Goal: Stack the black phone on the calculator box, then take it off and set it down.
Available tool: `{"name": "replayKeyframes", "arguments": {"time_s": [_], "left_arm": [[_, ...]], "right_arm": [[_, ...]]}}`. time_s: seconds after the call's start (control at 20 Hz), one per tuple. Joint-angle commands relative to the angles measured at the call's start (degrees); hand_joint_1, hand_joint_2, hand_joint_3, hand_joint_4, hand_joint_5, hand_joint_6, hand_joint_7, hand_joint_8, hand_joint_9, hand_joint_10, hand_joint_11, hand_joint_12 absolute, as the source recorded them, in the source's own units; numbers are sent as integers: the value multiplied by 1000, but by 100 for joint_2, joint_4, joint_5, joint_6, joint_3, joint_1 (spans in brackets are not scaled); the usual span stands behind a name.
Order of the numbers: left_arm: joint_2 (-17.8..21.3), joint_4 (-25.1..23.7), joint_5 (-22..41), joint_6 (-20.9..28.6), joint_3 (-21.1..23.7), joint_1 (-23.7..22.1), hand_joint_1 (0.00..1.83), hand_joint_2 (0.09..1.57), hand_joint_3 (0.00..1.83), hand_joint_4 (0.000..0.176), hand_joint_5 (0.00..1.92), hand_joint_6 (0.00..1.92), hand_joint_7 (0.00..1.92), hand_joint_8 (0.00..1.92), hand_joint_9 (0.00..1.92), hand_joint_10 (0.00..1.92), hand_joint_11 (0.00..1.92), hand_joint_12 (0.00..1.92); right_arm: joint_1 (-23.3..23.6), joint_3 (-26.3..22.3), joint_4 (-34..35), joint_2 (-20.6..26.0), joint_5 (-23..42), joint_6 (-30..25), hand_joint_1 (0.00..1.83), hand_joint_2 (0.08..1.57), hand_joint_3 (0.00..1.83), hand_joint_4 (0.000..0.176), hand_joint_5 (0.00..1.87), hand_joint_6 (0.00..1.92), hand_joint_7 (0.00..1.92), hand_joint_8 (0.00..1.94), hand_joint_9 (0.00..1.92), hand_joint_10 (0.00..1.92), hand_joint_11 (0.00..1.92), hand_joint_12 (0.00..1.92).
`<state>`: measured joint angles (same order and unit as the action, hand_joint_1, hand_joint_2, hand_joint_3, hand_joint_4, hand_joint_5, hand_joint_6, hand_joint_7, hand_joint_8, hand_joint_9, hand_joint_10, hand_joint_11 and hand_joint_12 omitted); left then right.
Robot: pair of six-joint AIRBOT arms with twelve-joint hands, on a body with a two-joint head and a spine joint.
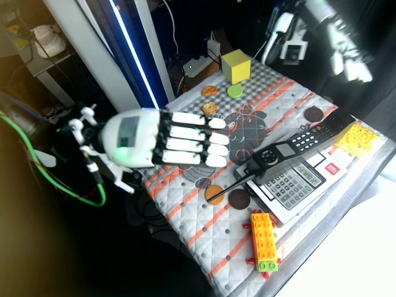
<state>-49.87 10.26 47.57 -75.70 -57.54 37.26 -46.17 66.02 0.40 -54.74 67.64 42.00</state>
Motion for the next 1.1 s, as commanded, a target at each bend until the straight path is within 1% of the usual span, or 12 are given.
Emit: {"name": "replayKeyframes", "arguments": {"time_s": [0.0, 0.05, 0.1, 0.15, 0.35, 0.4, 0.45, 0.6, 0.9, 0.95, 1.0, 1.05], "left_arm": [[143, 51, 1210, 212, 86, 140, 775, 800, 0, 166, 131, 0, 37, 0, 2, 0, 0, 0], [245, 124, 1383, 279, 205, 381, 823, 806, 0, 145, 62, 0, 7, 0, 0, 0, 0, 0], [353, 203, 1573, 294, 343, 627, 857, 802, 0, 142, 61, 5, 1, 0, 0, 0, 0, 0], [439, 278, 1757, 294, 462, 845, 835, 843, 0, 169, 108, 7, 63, 5, 0, 0, 0, 0], [623, 545, 2211, 305, 775, 1482, 931, 915, 20, 141, 137, 6, 136, 17, 45, 16, 0, 0], [626, 616, 2255, 385, 789, 1611, 863, 928, 19, 140, 113, 0, 129, 9, 55, 15, 0, 0], [625, 641, 2258, 449, 783, 1660, 863, 928, 19, 140, 113, 0, 129, 9, 55, 15, 0, 0], [610, 705, 2250, 567, 742, 1741, 919, 922, 11, 88, 120, 4, 117, 2, 49, 9, 0, 0], [498, 755, 2178, 701, 654, 1738, 921, 913, 3, 113, 91, 0, 103, 0, 38, 2, 0, 0], [481, 766, 2171, 743, 641, 1740, 928, 909, 1, 115, 91, 1, 96, 0, 39, 2, 0, 0], [471, 769, 2170, 781, 633, 1745, 926, 912, 2, 119, 95, 3, 97, 1, 40, 3, 0, 0], [466, 771, 2172, 813, 629, 1755, 910, 917, 4, 121, 93, 2, 96, 0, 40, 2, 0, 0]], "right_arm": [[176, 83, 120, -54, 519, -28, 837, 1000, 0, 140, 459, 2, 347, 5, 268, 8, 247, 27], [340, 183, 106, -152, 369, -28, 782, 1001, 0, 147, 426, 0, 357, 7, 296, 16, 290, 44], [511, 301, 94, -264, 163, -28, 713, 998, 0, 149, 376, 0, 335, 1, 298, 13, 325, 58], [704, 432, 54, -376, -81, -28, 683, 980, 0, 169, 343, 0, 288, 0, 274, 2, 344, 67], [1363, 920, -184, -824, -1044, -28, 689, 993, 0, 176, 286, 0, 250, 1, 259, 2, 313, 64], [1551, 1055, -256, -967, -1286, -28, 702, 977, 0, 176, 298, 4, 281, 4, 295, 0, 37, 796], [1631, 1119, -293, -1037, -1417, -28, 702, 977, 0, 176, 298, 4, 281, 4, 295, 0, 37, 796], [2037, 1422, -456, -1356, -1957, -28, 696, 950, 0, 176, 304, 2, 283, 0, 399, 22, 0, 1286], [2199, 1753, -487, -1650, -2480, -28, 726, 963, 2, 176, 426, 6, 439, 10, 535, 29, 120, 1245], [2199, 1778, -487, -1674, -2524, -28, 838, 1022, 2, 62, 551, 5, 587, 10, 655, 34, 233, 1209], [2199, 1797, -486, -1686, -2550, -28, 918, 1041, 2, 44, 609, 6, 647, 10, 721, 39, 309, 1201], [2199, 1815, -485, -1694, -2578, -28, 1151, 1066, 2, 0, 734, 16, 803, 28, 910, 79, 565, 1150]]}}
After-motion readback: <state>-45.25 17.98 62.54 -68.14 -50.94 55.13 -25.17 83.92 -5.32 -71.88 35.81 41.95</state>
